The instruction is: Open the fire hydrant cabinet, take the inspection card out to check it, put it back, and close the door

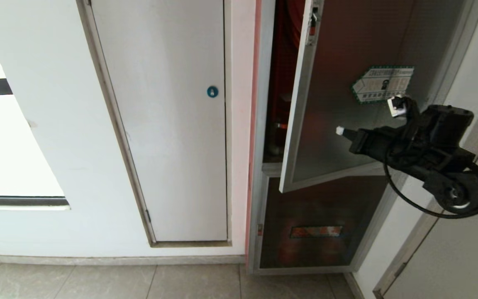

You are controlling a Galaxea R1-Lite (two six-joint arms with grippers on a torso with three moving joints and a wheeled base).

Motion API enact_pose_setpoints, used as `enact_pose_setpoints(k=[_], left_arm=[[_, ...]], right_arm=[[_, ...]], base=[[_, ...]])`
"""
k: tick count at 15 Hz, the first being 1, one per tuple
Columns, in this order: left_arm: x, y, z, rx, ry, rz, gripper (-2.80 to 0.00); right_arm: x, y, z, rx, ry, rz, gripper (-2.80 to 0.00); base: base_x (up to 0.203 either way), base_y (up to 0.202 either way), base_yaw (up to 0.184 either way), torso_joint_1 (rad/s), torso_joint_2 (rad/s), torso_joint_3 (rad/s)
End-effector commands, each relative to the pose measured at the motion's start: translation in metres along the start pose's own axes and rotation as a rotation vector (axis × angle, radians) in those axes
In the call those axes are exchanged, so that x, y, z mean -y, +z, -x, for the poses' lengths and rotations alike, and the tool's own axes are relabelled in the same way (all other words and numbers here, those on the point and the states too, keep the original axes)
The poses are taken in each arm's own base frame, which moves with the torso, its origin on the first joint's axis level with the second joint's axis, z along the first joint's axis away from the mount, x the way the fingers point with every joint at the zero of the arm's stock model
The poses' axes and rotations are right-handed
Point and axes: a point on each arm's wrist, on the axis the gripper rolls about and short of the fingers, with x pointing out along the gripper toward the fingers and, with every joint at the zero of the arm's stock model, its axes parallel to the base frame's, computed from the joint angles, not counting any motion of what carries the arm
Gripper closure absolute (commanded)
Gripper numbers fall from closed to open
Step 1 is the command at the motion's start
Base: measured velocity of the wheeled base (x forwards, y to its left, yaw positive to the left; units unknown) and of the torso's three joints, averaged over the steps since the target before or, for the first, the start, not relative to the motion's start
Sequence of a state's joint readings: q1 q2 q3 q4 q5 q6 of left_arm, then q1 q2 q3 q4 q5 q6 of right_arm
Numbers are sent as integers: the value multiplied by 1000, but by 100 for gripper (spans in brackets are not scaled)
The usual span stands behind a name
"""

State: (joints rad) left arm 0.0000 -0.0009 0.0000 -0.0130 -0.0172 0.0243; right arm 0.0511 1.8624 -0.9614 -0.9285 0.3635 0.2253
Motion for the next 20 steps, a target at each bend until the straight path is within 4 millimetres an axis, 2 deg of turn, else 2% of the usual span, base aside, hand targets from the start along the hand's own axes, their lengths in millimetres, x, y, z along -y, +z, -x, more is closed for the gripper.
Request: enact_pose_setpoints(k=[1,5,9,11,13,16,20], left_arm=[[0,-2,0,-5,0,0,0],[0,-2,0,-5,0,0,0],[0,-2,0,-5,0,0,0],[0,-2,0,-5,0,0,0],[0,-2,0,-5,0,0,0],[0,-2,0,-5,0,0,0],[0,-2,0,-6,0,0,0]], right_arm=[[-37,33,56,86,45,58,0],[-68,43,134,176,-9,161,0],[-102,54,229,305,-87,236,0],[-116,50,276,326,-140,242,0],[-124,38,315,305,-256,230,0],[-125,21,348,288,-574,248,0],[-129,9,371,315,-743,272,0]], base=[[0,0,0,0,0,0],[0,0,0,0,0,0],[0,0,0,0,0,0],[0,0,0,0,0,0],[0,0,0,0,0,0],[0,0,0,0,0,0],[0,0,0,0,0,0]])
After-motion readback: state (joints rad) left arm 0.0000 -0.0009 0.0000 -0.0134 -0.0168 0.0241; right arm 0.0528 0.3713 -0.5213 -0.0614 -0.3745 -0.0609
